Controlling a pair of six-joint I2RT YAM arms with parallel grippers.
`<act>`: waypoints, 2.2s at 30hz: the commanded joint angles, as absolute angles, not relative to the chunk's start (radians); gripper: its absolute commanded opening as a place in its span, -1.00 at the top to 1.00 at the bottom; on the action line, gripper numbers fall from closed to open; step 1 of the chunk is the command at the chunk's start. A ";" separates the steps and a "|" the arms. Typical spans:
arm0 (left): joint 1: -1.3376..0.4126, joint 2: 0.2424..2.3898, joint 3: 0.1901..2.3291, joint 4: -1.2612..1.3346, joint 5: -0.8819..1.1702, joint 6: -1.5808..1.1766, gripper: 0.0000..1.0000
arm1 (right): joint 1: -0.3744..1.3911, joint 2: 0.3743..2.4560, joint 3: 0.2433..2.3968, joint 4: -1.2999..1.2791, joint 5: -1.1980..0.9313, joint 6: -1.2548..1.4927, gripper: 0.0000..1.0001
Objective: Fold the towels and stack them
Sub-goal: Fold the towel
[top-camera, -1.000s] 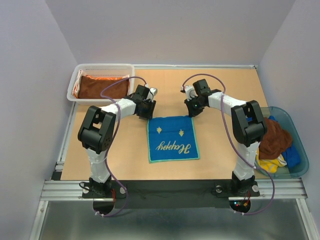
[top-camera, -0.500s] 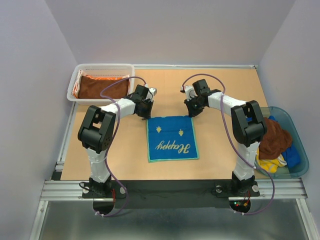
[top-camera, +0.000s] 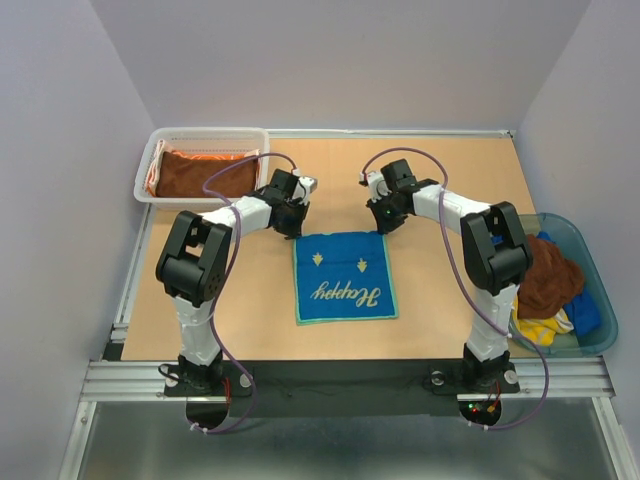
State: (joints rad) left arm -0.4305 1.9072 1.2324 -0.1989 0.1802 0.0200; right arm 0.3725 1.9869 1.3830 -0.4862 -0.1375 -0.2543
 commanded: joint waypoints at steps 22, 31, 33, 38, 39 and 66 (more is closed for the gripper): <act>-0.528 1.502 0.993 -0.075 0.009 -0.034 1.00 | 0.394 1.625 1.171 -0.456 0.006 -0.104 0.99; -0.538 1.410 0.910 -0.060 0.011 -0.078 1.00 | 0.408 1.506 1.062 -0.431 -0.066 -0.055 0.99; -0.540 1.398 0.890 -0.060 0.015 -0.098 1.00 | 0.413 1.470 1.042 -0.426 -0.089 -0.058 0.99; -0.546 1.356 0.845 -0.054 0.020 -0.140 1.00 | 0.422 1.405 1.008 -0.387 -0.114 -0.098 0.99; -0.548 1.358 0.844 -0.052 0.015 -0.140 1.00 | 0.423 1.402 1.005 -0.374 -0.114 -0.113 0.99; -0.537 1.494 0.960 -0.023 -0.126 -0.074 1.00 | 0.457 1.585 0.960 0.083 0.035 -0.564 0.82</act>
State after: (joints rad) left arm -0.5499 1.5101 0.9379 -0.0189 -0.0631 -0.0906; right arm 0.4515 1.5745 0.9737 -0.0261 -0.0219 -0.4976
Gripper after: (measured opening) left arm 0.025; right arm 0.093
